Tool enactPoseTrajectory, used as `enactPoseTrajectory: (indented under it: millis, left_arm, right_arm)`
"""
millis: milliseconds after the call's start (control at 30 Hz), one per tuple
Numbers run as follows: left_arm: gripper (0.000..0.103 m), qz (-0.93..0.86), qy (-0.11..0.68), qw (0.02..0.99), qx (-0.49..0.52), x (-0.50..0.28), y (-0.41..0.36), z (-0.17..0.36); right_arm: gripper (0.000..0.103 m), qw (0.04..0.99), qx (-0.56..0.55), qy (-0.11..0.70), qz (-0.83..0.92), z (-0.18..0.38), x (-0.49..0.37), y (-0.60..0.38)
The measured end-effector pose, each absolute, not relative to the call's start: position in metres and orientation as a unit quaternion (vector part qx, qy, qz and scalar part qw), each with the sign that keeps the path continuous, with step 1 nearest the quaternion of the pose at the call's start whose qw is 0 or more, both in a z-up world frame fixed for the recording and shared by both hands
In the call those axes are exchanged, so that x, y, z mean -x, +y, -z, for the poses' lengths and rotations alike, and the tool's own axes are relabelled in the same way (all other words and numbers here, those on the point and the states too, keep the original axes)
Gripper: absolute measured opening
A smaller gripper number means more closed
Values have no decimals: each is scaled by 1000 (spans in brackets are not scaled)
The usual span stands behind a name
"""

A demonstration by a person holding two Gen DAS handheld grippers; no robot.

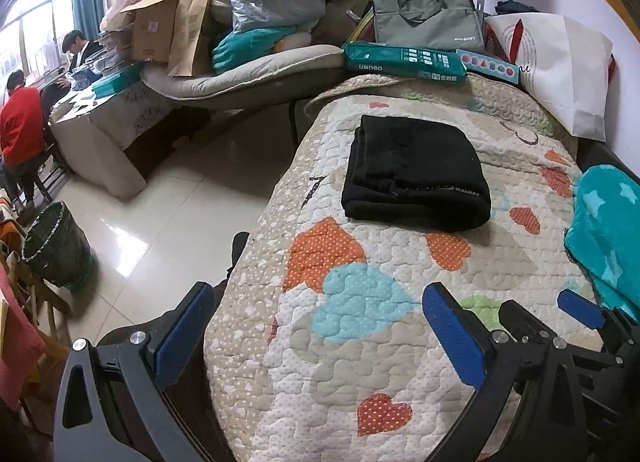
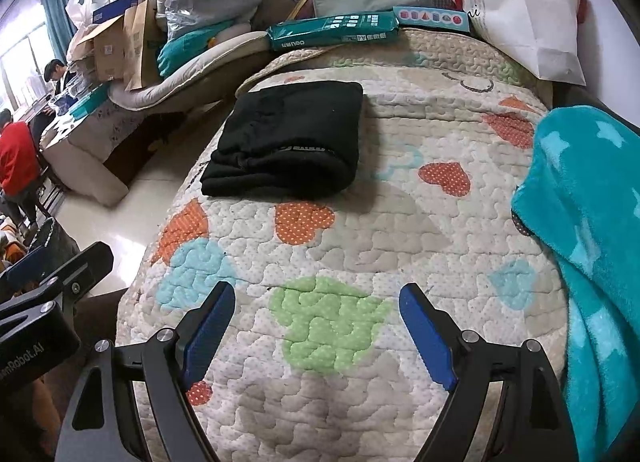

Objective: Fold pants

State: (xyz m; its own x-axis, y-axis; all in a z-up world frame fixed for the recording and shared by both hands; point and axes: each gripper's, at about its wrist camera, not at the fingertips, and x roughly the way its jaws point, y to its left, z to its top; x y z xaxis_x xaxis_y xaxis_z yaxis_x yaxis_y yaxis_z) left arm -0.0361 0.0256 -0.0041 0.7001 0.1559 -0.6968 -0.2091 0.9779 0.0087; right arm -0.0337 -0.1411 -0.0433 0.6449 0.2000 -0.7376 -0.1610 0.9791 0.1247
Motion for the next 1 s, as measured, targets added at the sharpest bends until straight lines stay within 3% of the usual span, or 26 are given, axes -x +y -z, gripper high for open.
enactPoseTrajectory:
  millis: [1000]
  left_arm:
    - [103,-94,418,902,46,31,25,24]
  right_arm:
    - [89,904,-18,418,-89,50,34,-141]
